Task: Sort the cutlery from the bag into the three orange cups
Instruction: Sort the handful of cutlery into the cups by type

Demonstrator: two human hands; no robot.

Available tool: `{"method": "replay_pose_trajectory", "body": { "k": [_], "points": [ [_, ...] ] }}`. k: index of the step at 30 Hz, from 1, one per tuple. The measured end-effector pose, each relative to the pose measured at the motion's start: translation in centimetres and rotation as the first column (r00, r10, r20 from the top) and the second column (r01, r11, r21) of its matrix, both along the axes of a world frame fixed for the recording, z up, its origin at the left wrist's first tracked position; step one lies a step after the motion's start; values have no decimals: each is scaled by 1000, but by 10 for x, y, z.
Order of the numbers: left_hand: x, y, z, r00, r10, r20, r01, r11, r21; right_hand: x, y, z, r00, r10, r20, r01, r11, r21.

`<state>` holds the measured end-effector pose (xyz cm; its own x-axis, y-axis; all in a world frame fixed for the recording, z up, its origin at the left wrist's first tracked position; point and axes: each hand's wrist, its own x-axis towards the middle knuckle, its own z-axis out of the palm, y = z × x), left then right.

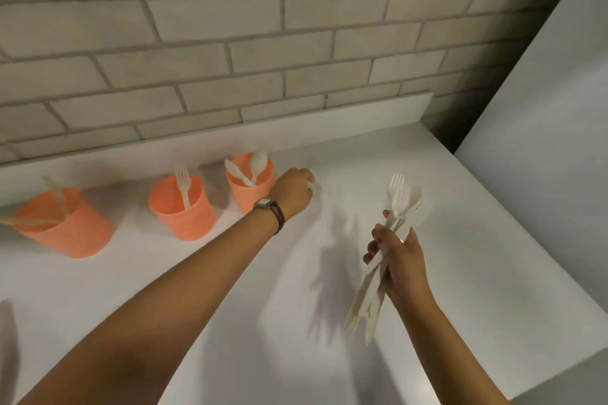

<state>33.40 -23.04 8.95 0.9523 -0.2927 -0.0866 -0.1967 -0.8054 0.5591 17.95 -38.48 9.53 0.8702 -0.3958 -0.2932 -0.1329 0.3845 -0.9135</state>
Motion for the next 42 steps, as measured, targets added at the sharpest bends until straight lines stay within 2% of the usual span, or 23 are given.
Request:
{"method": "replay_pose_trajectory", "body": {
  "k": [4,7,9,12,13,16,17,18,19,21,23,25,27,28,30,32,34,35,36,38,39,40,42],
  "points": [
    [41,-27,-26,1000,14,4,-15,951,308,15,-35,-10,999,1,-32,-1,1000,5],
    [55,-36,-38,979,41,202,-139,857,496,27,-51,-18,999,25,-45,-24,999,36],
    [53,-42,-45,993,41,111,-95,832,546,33,-57,-23,998,52,-45,-50,997,57],
    [48,-45,-35,981,121,153,-179,870,460,41,-58,-29,995,88,-53,-83,992,94],
    [51,-44,-35,985,107,133,-154,897,415,44,-57,-29,993,101,-55,-95,990,106],
    [46,-39,0,998,59,21,-62,991,121,52,-51,-27,989,148,-26,-142,978,151],
    [43,-31,20,993,63,99,-66,997,33,54,-48,-25,986,163,-15,-159,973,166],
    [37,-18,41,981,63,186,-67,998,15,56,-44,-23,984,177,-5,-173,968,181],
    [31,-3,60,960,52,276,-60,998,20,58,-40,-22,982,190,4,-187,963,195],
    [21,33,88,900,9,437,-74,989,131,59,-32,-18,977,215,14,-213,956,201],
    [17,65,109,862,-80,500,-133,918,375,58,-23,-15,973,230,15,-228,955,191],
    [19,87,118,902,-152,404,-169,737,654,55,-13,-13,970,242,18,-241,953,185],
    [14,95,116,921,-256,292,-119,531,839,51,-3,-11,968,251,18,-250,950,185],
    [12,95,112,917,-305,256,-108,429,897,50,3,-9,967,255,17,-253,949,185],
    [7,95,100,846,-436,306,-123,400,908,46,13,-7,964,264,14,-262,946,191],
    [5,90,89,843,-481,243,-14,431,902,44,23,-4,963,268,9,-264,942,206],
    [6,88,77,863,-447,234,58,548,834,41,34,-1,964,265,7,-260,940,220],
    [5,88,73,847,-447,287,46,601,798,39,39,1,964,264,11,-260,938,228],
    [-3,87,75,805,-423,415,-4,697,717,37,43,2,964,265,15,-261,936,234],
    [-27,80,83,770,-266,580,-45,884,465,33,53,4,961,276,20,-273,934,232],
    [-41,73,85,813,-182,553,-8,946,323,31,58,5,959,284,18,-281,935,218],
    [-58,65,88,884,-105,455,25,983,180,28,62,5,956,293,13,-289,937,194],
    [-86,49,89,955,-28,295,31,1000,-5,23,70,6,949,316,-1,-313,942,123]
  ]
}}
